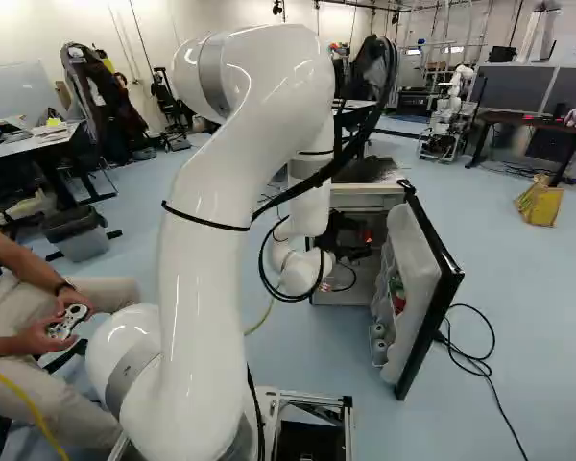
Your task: Grab a drink from the fridge
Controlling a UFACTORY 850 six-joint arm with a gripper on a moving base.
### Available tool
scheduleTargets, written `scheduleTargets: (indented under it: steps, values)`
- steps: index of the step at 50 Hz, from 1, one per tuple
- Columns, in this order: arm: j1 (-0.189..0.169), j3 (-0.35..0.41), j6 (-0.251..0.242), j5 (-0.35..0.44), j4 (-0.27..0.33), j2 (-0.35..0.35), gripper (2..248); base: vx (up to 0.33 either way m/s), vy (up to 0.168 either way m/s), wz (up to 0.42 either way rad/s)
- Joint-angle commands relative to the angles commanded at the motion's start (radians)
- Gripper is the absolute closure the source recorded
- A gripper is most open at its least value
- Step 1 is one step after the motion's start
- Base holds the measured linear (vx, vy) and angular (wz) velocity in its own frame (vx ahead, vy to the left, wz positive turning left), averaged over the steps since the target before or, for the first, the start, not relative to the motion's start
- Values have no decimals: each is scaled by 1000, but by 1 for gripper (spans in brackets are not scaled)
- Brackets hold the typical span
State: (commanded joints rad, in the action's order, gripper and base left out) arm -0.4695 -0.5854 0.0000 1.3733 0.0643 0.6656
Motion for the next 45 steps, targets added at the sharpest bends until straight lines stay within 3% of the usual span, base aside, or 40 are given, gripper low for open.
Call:
scheduleTargets:
  steps: [19,45]
  values:
    - [-34,-107,0,-23,182,110,3,0,0,0]
    - [-43,-190,0,-65,213,216,3,0,0,0]
